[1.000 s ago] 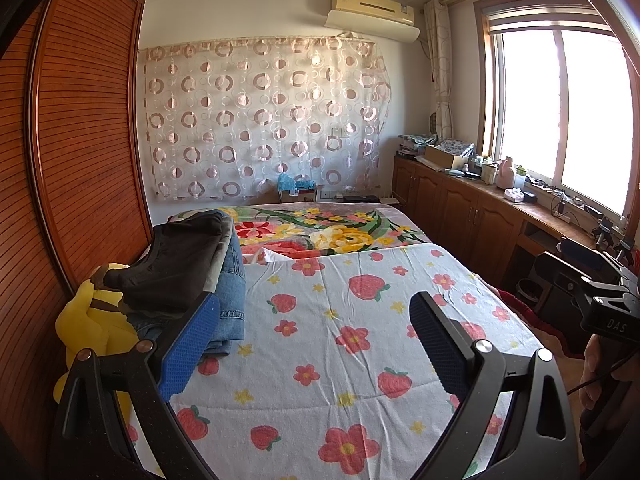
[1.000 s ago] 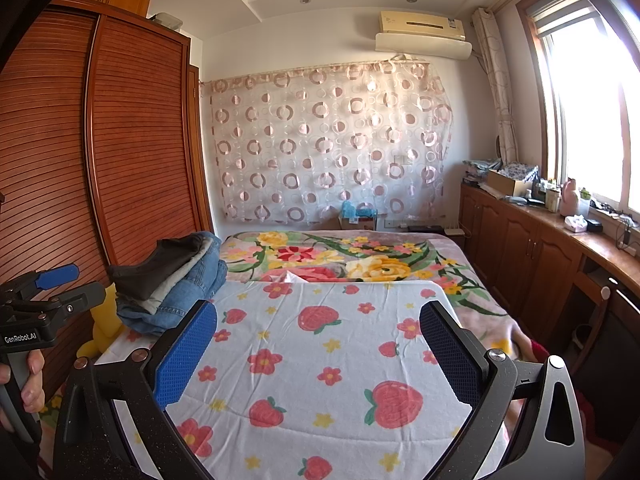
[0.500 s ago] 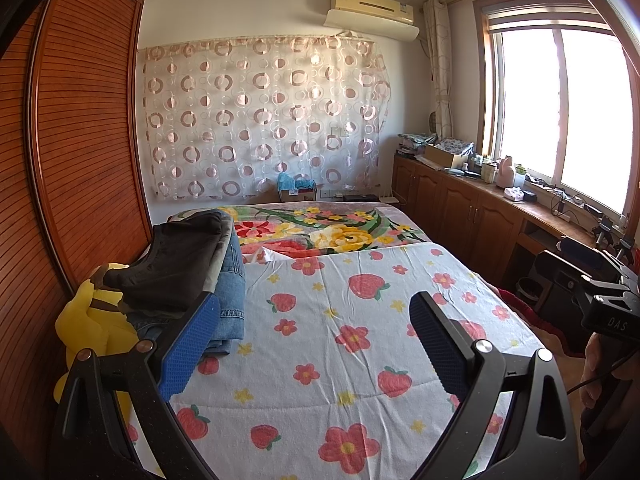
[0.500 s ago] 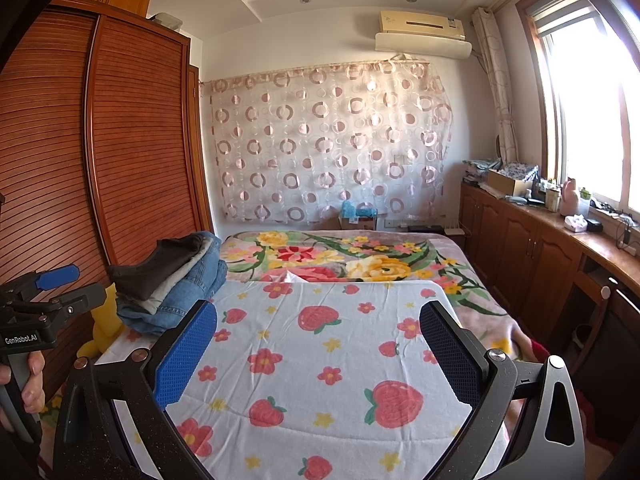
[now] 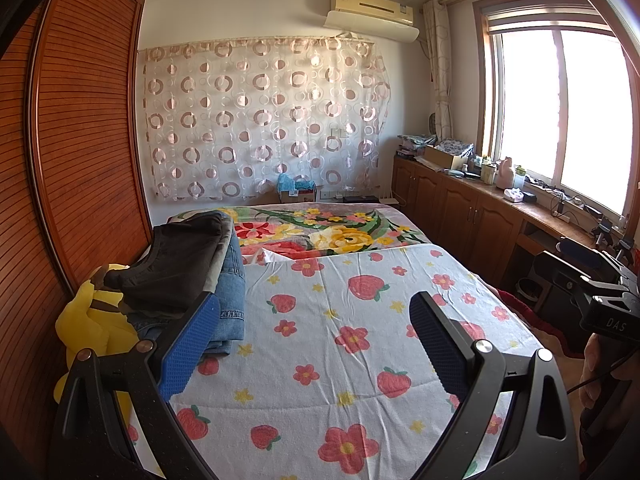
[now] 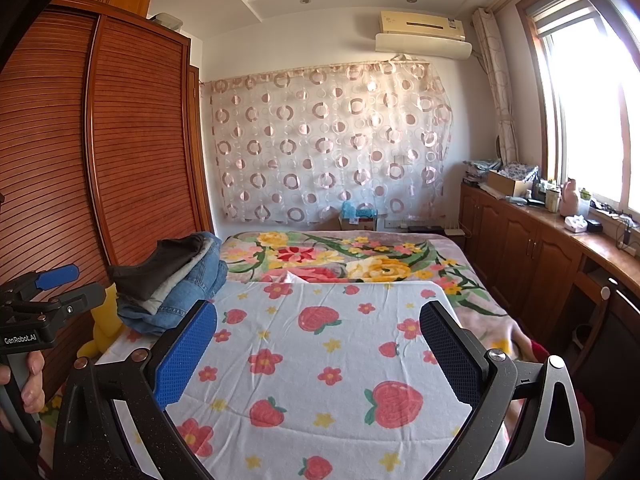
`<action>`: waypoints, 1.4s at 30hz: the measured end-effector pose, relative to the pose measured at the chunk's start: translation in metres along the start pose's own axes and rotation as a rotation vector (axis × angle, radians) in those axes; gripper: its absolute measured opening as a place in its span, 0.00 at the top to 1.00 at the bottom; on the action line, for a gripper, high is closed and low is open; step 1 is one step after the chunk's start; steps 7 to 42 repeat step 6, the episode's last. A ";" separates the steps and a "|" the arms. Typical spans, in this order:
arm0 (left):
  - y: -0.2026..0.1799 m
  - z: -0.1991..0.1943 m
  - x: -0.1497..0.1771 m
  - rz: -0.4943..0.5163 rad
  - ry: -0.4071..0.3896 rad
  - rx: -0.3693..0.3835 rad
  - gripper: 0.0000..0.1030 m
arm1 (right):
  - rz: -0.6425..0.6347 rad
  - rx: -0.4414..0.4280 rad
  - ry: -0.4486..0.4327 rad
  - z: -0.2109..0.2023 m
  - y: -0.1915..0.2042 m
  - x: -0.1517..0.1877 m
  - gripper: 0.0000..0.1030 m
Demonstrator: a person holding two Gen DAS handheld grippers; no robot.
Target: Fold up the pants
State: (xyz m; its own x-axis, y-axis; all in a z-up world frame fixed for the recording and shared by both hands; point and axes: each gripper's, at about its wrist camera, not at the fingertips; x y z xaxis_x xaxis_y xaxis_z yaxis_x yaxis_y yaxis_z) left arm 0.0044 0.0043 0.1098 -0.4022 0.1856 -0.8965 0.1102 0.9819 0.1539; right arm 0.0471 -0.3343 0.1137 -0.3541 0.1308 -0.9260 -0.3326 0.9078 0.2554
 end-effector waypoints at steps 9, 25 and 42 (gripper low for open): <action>0.000 0.000 0.000 0.001 0.000 -0.001 0.07 | 0.000 -0.001 -0.001 0.000 0.000 0.000 0.02; 0.000 0.000 0.000 0.001 0.000 -0.001 0.07 | 0.000 -0.001 -0.001 0.000 0.000 0.000 0.02; 0.000 0.000 0.000 0.001 0.000 -0.001 0.07 | 0.000 -0.001 -0.001 0.000 0.000 0.000 0.02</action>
Point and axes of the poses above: each gripper's, at about its wrist camera, not at the fingertips, and z roughly the way its jaws point, y to its left, x to its underside, and after that the axes turned 12 degrees about z, right-handed
